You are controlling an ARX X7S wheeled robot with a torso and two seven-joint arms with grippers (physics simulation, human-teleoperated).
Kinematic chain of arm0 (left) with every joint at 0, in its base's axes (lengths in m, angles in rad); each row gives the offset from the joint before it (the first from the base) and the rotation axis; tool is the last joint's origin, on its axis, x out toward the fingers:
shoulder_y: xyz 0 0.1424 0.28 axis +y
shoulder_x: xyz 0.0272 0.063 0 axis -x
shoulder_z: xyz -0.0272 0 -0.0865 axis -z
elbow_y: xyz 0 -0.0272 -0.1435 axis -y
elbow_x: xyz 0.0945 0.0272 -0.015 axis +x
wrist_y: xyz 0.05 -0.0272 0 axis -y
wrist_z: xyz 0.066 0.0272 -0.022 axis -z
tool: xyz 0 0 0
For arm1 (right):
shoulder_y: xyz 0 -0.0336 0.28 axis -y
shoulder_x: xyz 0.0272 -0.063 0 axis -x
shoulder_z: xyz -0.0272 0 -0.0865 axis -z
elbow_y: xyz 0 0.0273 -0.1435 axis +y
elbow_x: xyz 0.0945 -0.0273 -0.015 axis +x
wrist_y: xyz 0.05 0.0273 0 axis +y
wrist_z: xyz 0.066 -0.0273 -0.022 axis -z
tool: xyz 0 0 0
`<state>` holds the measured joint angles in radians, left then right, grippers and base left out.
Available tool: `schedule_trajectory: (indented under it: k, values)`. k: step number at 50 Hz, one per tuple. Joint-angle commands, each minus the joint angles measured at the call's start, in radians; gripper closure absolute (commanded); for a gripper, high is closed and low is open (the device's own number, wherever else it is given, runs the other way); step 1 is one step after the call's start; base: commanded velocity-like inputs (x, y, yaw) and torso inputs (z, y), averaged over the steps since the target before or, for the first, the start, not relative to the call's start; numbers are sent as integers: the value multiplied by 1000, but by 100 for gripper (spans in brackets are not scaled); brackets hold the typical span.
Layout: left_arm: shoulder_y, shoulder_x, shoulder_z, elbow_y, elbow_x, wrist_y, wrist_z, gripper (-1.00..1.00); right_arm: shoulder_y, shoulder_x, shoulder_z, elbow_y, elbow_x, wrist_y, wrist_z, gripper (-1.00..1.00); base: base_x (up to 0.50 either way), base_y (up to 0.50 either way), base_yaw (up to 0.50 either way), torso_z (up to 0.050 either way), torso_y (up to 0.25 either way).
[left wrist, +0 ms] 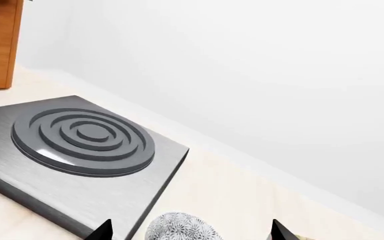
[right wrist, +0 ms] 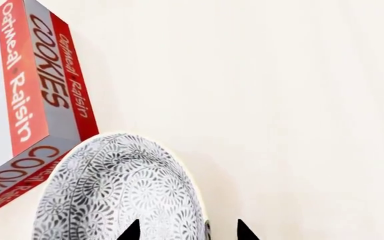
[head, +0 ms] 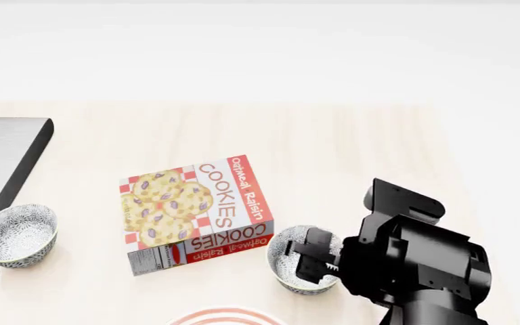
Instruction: Pick the akita bowl next to the plate and place it on the plate.
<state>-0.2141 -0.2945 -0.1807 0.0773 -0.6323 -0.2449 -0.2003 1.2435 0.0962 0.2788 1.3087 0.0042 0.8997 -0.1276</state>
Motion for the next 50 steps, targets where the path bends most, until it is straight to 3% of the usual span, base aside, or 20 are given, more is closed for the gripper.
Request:
schedule_trajectory:
  k: [1, 14, 29, 37, 50]
  values:
    - [-1, -1, 5, -7, 2, 8, 2, -100, 0, 0, 1, 0, -8, -26, 35, 100, 0, 0, 0, 0, 0]
    - [0, -4, 7, -5, -2, 8, -2, -100, 11, 0, -8, 0, -9, -90, 92, 100, 0, 0, 0, 0, 0]
    - [-2, -5, 9, -11, -4, 14, -3, -100, 55, -6, -82, -8, -38, -191, 32, 100, 0, 0, 0, 0, 0]
    - [1, -7, 11, -5, -7, 12, -8, -100, -67, -34, -118, -487, -55, 89, 6, 100, 0, 0, 0, 0, 0]
    - [2, -10, 14, 0, -10, 11, -14, -100, -68, -31, -168, -869, -58, 348, -13, 100, 0, 0, 0, 0, 1]
